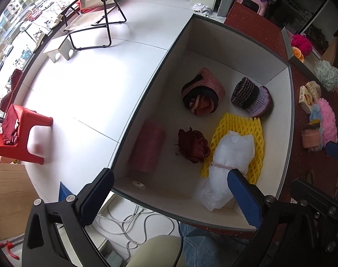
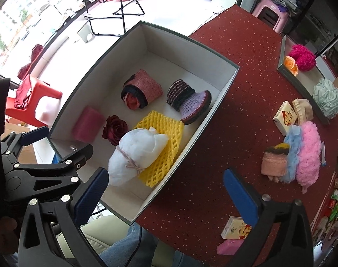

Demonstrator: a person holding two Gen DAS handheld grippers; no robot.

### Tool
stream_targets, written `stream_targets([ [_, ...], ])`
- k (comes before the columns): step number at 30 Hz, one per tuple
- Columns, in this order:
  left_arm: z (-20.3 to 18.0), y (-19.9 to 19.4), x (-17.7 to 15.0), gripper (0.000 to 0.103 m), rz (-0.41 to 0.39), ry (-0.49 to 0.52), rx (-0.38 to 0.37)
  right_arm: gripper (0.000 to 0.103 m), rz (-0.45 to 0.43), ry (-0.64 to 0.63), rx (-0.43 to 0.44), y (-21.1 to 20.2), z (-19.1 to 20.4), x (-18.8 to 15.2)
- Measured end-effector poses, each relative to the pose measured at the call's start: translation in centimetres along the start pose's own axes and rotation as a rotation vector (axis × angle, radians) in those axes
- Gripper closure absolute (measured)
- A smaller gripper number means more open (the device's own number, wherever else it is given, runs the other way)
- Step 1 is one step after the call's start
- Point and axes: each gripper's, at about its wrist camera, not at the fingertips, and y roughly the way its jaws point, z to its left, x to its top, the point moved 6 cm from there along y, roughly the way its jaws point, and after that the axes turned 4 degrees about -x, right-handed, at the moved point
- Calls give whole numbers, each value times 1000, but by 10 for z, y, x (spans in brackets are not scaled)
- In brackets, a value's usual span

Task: Organize soft objects
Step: 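Open both tools to drop the sponge and bundle into the box, then move both tools back over the table toward the tissue pack and yellow sponge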

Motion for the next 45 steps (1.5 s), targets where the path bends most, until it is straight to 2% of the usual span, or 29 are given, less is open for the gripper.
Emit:
stream_targets([
  [4, -1, -2, -5, 0, 8, 25, 34, 0, -4, 4, 6, -2, 0, -3],
  [18, -4, -20, -11, 0, 8, 58, 83, 0, -49, 10, 50, -16, 6, -2],
  [29, -33, -22, -11, 0, 23, 150, 103, 0, -73, 77, 81, -22, -12, -6],
  [37, -90, -14, -9, 0, 53, 291, 80, 0, -45, 238, 83, -14, -65, -32],
  [45, -181, -9, -22, 0, 79, 501, 13, 0, -18, 479, 43, 0, -163, -90],
])
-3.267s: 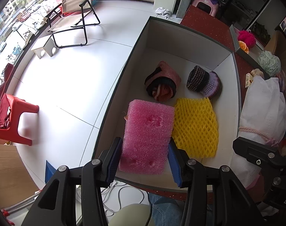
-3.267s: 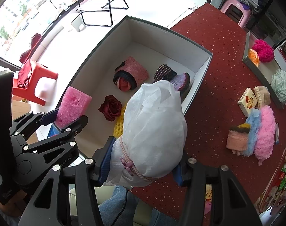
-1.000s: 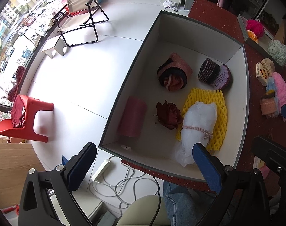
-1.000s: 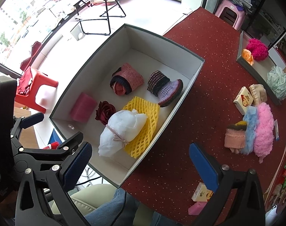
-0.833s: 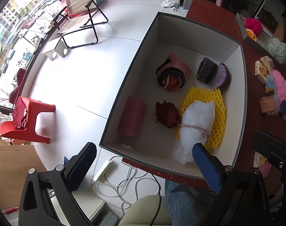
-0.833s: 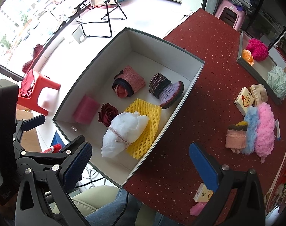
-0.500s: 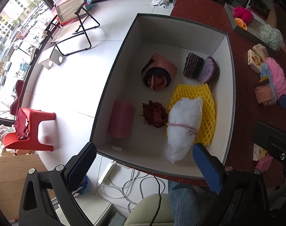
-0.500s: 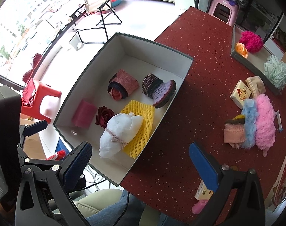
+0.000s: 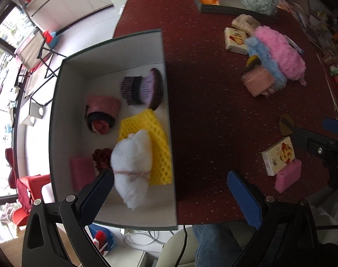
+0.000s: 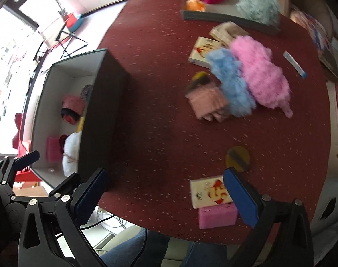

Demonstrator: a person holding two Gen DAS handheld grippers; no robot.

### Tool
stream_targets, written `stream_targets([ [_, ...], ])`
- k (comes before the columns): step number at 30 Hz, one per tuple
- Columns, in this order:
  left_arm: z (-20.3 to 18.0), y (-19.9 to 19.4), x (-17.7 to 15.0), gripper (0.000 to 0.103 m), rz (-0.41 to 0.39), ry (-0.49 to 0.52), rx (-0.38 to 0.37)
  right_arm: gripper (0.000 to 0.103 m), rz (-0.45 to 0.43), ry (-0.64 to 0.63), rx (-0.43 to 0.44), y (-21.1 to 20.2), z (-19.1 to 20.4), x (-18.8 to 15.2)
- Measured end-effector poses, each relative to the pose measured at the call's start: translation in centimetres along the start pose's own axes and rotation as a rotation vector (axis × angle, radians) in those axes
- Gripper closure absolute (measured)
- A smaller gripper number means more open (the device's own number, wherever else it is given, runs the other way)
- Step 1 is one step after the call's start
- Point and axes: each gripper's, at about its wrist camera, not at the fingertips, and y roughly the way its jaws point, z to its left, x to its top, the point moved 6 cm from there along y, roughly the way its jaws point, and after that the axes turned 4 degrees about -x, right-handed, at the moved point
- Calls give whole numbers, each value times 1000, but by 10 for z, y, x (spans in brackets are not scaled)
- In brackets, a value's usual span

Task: Organize soft objects
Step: 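Move both tools back over the table toward the tissue pack and yellow sponge, then grasp the tissue pack with left tool while right tool grasps the yellow round sponge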

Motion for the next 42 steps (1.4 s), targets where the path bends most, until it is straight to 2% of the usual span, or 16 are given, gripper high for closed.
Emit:
stream_targets([
  [3, -37, 8, 6, 0, 29, 56, -55, 0, 17, 130, -54, 7, -60, -13],
  [6, -73, 34, 4, 0, 132, 74, -130, 0, 61, 272, -94, 17, -114, -33],
  [8, -91, 52, 1, 0, 186, 66, -145, 0, 85, 334, -106, 22, -140, -49],
  [12, -119, 77, -2, 0, 262, -9, -192, 0, 121, 358, -123, 29, -166, -75],
  [18, -150, 95, 4, 0, 277, -135, -225, 0, 168, 354, -137, 40, -196, -107],
  [26, -170, 121, 9, 0, 285, -293, -178, 0, 212, 363, -119, 52, -221, -131],
  [30, -185, 135, 4, 0, 312, -254, -135, 0, 218, 352, -112, 55, -223, -136],
  [34, -176, 145, 0, 0, 301, -221, -68, 0, 219, 351, -104, 61, -224, -143],
  [36, -165, 146, 1, 0, 290, -226, -75, 0, 208, 346, -99, 62, -219, -135],
  [42, -139, 143, 12, 0, 246, -164, -14, 0, 149, 312, -99, 63, -198, -88],
])
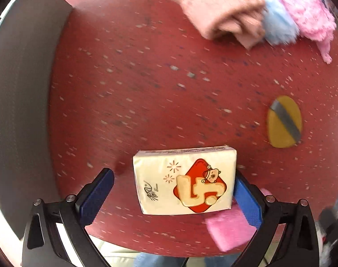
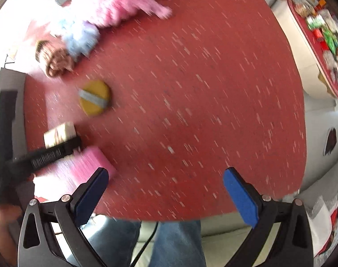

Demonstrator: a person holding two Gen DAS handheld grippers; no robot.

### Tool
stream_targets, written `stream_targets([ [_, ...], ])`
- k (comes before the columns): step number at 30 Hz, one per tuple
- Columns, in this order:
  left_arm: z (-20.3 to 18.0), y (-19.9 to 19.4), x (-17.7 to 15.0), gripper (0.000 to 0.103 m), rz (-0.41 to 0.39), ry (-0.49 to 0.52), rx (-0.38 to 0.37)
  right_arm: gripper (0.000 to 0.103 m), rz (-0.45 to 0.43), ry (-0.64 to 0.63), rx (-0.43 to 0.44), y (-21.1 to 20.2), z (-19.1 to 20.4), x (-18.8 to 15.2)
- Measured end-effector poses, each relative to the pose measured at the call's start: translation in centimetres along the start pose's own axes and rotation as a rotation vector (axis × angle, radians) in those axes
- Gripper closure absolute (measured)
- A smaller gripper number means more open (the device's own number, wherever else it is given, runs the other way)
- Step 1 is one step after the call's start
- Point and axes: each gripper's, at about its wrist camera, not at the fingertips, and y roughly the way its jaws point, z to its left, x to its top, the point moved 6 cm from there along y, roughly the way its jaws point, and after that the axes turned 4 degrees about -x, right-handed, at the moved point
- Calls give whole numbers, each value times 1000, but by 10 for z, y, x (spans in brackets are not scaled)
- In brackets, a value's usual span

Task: Organize soft objects
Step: 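Grasp the tissue pack with left tool while right tool grasps the yellow round sponge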

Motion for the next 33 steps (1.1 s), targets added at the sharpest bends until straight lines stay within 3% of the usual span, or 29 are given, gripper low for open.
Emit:
stream_targets([
  [6, 21, 4, -1, 0, 13, -31, -51, 0, -41, -101, -5, 8, 57, 52],
  [13, 32, 14, -1, 0, -22, -30, -65, 0, 0, -204, -27, 39, 102, 74],
  [20, 37, 9, -9, 0, -9, -30, -66, 0, 48, -241, -90, 67, 112, 81],
  [26, 35, 8, -5, 0, -23, -31, -66, 0, 26, -260, -121, 73, 122, 92],
  [33, 36, 9, -10, 0, -14, -29, -65, 0, -10, -255, -117, 75, 125, 80],
])
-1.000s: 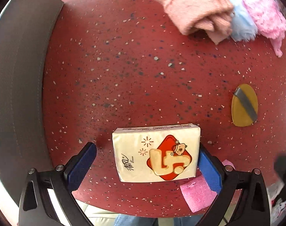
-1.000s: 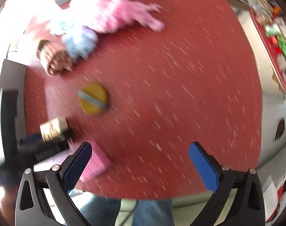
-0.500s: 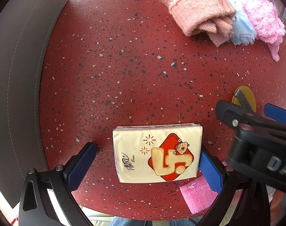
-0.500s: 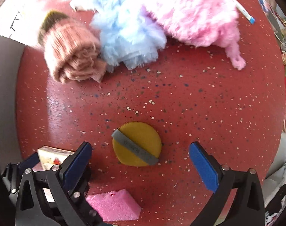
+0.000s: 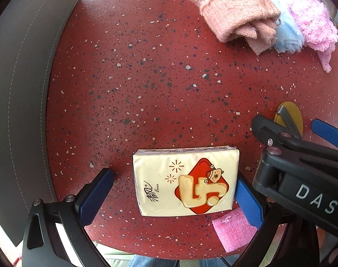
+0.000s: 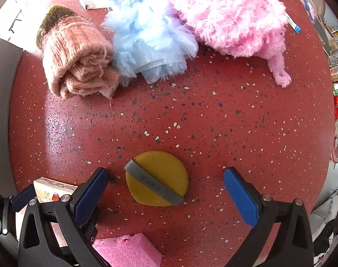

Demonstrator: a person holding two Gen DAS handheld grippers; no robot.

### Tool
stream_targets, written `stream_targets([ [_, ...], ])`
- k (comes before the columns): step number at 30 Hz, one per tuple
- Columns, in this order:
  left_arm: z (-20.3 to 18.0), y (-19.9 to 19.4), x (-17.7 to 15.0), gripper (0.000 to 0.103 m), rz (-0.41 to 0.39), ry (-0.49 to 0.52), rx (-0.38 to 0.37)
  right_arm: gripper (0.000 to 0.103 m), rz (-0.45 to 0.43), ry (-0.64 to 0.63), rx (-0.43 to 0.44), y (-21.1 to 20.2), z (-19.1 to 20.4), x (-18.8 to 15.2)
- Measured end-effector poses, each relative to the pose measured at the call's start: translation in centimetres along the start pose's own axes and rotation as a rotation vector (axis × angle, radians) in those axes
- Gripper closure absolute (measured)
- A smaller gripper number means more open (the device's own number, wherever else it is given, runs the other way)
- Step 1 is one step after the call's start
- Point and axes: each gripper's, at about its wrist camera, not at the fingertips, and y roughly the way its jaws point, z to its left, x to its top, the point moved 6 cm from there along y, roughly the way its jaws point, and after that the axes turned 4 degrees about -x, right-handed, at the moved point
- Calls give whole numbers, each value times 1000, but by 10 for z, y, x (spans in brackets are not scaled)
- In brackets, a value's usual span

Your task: Organize soft objects

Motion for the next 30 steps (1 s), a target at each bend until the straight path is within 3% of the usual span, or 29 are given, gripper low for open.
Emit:
stream_targets([
  [5, -4, 2, -2, 2, 18, 40, 5, 1, 52, -64, -4, -10, -6, -16],
  [7, -9, -1, -3, 12, 19, 74, 4, 5, 54, -76, -5, -12, -3, -19],
  [9, -13, -5, -3, 21, 14, 109, 7, 14, 38, -73, -5, -18, -2, -21],
  [10, -15, -7, -3, 26, 10, 126, 6, 24, 30, -71, -3, -22, -2, -23],
  [11, -16, -10, -3, 26, 6, 138, 8, 38, 21, -72, -3, -26, -1, -23],
  [13, -16, -9, -5, 26, 14, 156, 10, 52, 11, -71, 7, -32, 0, -24],
  [18, -7, -17, -11, 26, 8, 181, 25, 53, 34, -1, 76, -38, -8, -31],
  [30, -19, -70, -25, 26, -90, 336, 7, 52, 72, 115, 111, -61, -44, -79],
])
